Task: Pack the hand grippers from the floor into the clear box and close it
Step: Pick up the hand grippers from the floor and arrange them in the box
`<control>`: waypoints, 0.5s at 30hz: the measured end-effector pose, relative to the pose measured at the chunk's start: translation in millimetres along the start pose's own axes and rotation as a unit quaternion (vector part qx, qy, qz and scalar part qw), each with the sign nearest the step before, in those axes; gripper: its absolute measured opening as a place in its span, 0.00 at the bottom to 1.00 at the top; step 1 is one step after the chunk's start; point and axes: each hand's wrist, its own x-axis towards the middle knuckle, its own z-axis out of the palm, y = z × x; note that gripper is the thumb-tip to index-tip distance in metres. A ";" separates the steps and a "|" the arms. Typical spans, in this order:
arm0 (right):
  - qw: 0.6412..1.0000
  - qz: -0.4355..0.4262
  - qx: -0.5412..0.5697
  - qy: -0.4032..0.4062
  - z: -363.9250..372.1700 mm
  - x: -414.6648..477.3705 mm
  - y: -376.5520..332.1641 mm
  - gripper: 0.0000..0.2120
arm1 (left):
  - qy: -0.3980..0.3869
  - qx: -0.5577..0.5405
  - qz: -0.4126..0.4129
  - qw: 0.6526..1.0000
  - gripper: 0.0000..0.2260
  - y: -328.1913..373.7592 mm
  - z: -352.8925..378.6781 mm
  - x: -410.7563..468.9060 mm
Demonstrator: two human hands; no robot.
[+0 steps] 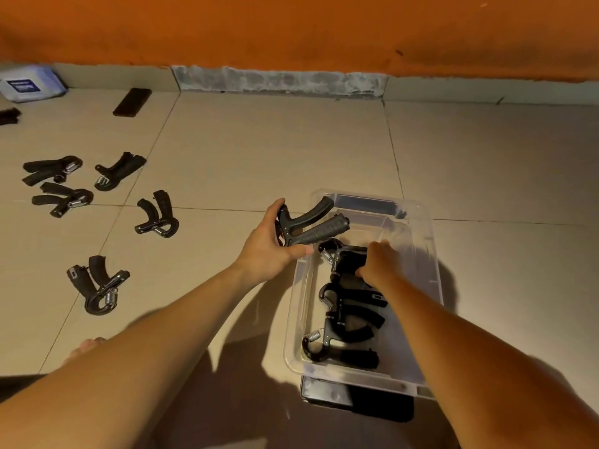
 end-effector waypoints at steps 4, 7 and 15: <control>1.000 0.002 0.006 0.002 4.6 7.4 2.1 0.27 | -0.005 0.013 -0.006 1.000 0.50 1.4 -0.5 1.5; 1.000 0.006 0.020 -0.008 7.6 11.7 3.4 0.26 | -0.005 0.026 -0.007 1.000 0.50 2.6 -0.4 3.0; 0.998 0.012 0.065 -0.015 20.5 9.6 4.2 0.27 | 0.007 0.041 -0.005 0.999 0.50 6.8 0.0 1.0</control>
